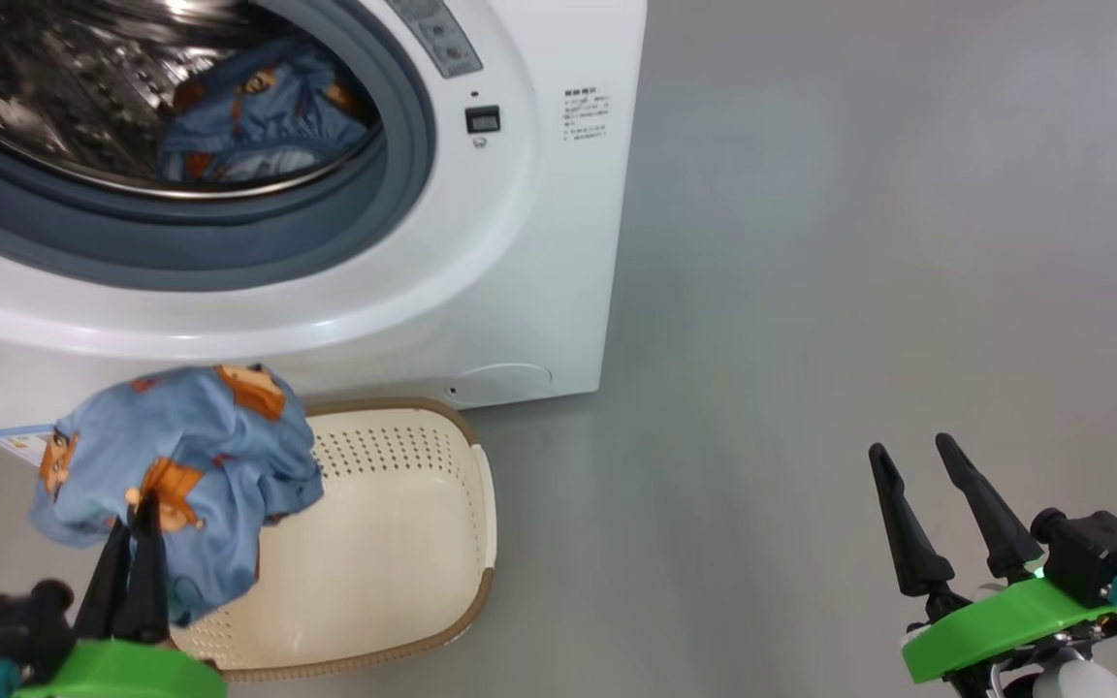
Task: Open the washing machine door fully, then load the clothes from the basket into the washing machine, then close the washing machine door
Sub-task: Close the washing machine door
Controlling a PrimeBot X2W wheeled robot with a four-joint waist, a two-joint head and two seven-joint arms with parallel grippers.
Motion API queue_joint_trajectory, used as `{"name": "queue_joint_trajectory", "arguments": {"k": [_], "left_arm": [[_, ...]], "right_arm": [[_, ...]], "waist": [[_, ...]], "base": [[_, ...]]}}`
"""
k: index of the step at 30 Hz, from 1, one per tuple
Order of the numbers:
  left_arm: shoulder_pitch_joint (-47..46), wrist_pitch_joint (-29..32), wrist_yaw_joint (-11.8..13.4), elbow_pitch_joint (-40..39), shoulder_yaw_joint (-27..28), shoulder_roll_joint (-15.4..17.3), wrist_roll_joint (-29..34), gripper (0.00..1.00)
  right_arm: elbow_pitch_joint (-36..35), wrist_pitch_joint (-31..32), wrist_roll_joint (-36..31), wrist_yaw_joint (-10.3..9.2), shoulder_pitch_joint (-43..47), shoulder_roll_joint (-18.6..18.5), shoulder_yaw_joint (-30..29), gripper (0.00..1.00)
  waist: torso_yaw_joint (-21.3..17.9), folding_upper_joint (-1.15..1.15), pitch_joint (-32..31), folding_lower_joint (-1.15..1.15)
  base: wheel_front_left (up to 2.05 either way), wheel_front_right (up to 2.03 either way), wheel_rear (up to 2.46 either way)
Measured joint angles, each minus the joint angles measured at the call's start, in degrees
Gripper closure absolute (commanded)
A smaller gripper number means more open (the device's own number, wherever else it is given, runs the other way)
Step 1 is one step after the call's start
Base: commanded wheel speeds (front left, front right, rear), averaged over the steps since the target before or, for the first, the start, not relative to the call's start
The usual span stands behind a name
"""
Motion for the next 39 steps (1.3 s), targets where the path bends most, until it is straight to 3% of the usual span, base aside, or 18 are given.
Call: {"name": "queue_joint_trajectory", "arguments": {"k": [9, 21, 28, 39], "left_arm": [[5.56, 0.0, 0.0, -5.88, 2.57, -2.38, 2.27, 1.0], [5.67, 0.0, 0.0, -7.58, 3.34, -3.39, 2.22, 1.0], [-0.9, 0.0, 0.0, -7.49, 3.14, -2.33, 1.94, 1.0], [-19.37, -0.42, 0.0, -2.15, 5.52, 0.69, 2.87, 1.0]], "right_arm": [[-0.02, 0.0, 0.07, 0.0, 1.07, -0.16, -0.52, 0.0], [-0.67, 0.0, 0.94, 0.0, 1.97, -0.09, -1.29, 0.0], [-1.04, 0.0, 0.93, 0.0, 0.9, 0.74, -1.52, 0.0], [-1.4, 0.0, 0.92, 0.0, -3.72, 2.29, -0.97, 0.0]], "waist": [[0.83, 0.0, -1.64, 0.0], [0.49, 0.0, 0.32, 0.0], [-0.21, 0.0, 3.44, 0.0], [-2.27, 0.0, 9.51, 0.0]], "base": [[0.0, 0.0, 0.0], [0.0, 0.0, 0.0], [0.0, 0.0, 0.0], [0.0, 0.0, 0.0]]}}
